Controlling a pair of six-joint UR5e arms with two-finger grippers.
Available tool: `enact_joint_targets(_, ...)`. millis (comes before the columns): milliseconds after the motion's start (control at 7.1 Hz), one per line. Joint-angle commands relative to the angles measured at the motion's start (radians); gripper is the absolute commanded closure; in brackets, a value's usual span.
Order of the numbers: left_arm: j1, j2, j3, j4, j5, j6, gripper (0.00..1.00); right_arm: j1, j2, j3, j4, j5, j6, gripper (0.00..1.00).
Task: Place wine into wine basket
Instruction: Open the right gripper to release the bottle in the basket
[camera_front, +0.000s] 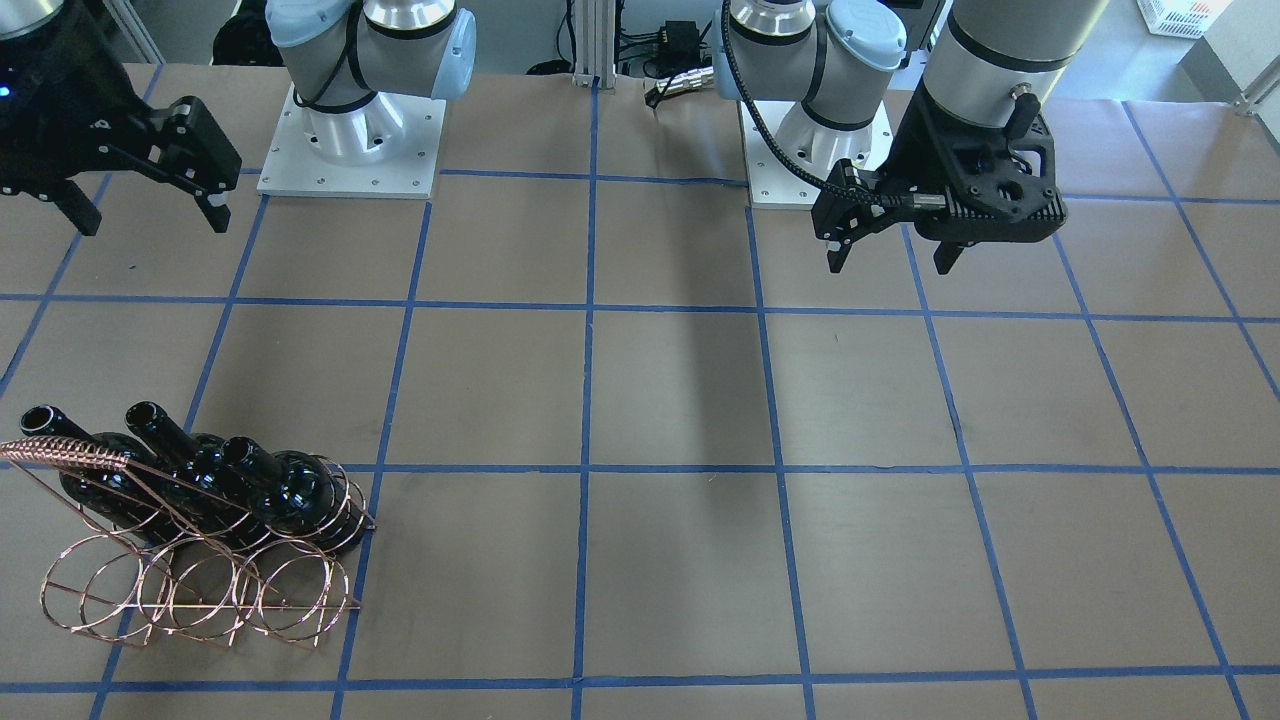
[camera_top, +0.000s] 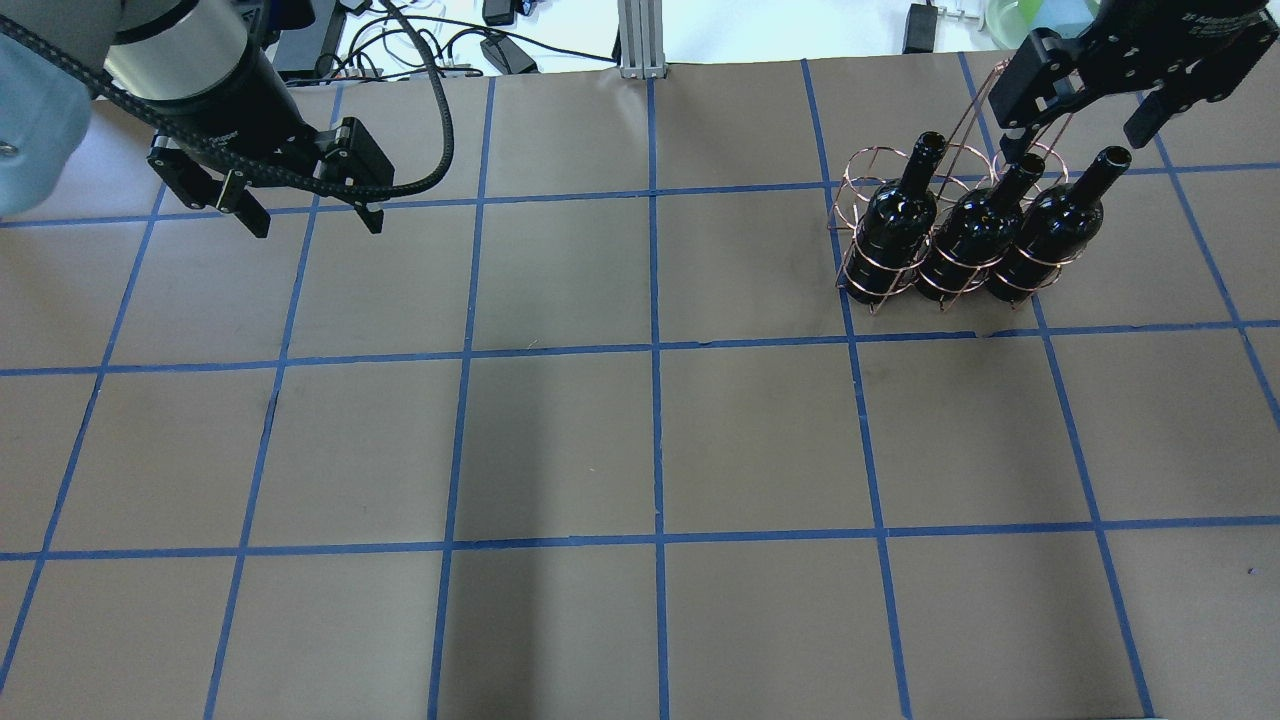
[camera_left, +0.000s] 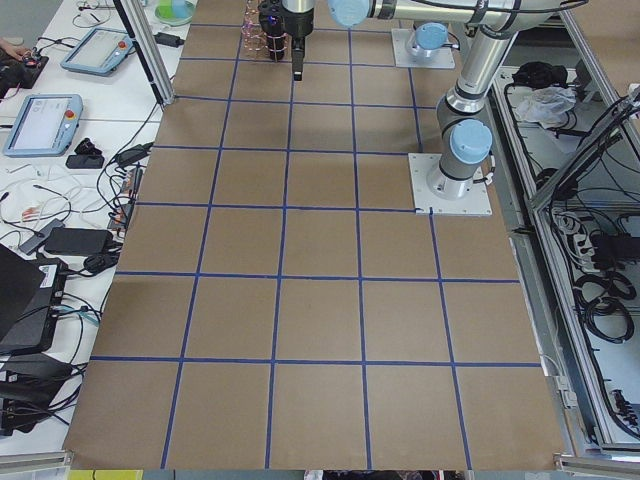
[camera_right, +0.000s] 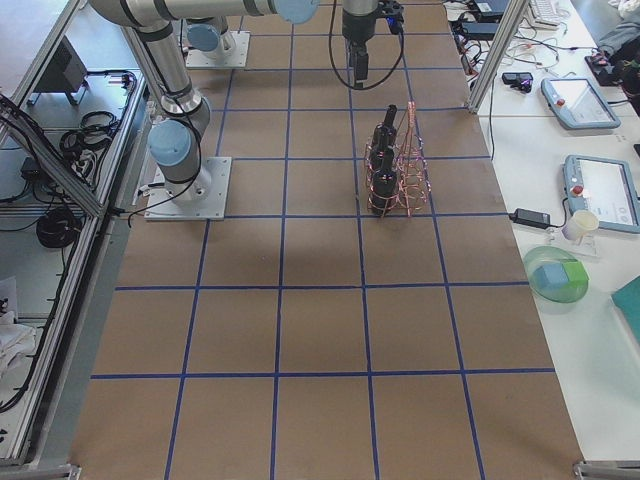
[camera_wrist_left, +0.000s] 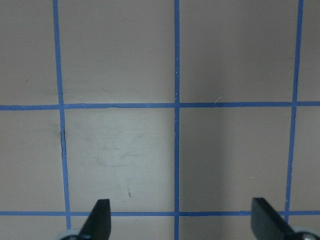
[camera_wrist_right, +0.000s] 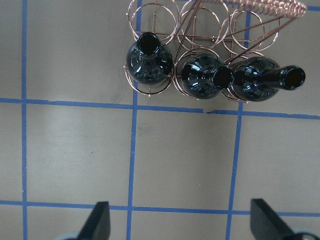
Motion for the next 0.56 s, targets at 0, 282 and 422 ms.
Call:
enact_joint_targets(0, -0.001, 0.0, -0.001, 0.0, 0.002, -0.002, 0.0, 0.023, -0.02, 0.0, 0.027, 0.001, 0.077, 0.0)
enact_joint_targets(282, -0.001, 0.003, -0.005, 0.002, 0.002, -0.002, 0.0, 0.052, -0.033, 0.002, 0.033, -0.02, 0.135, 0.0)
enact_joint_targets(422, -0.001, 0.003, -0.005, 0.002, 0.002, -0.002, 0.0, 0.068, -0.033, 0.002, 0.029, -0.042, 0.145, 0.0)
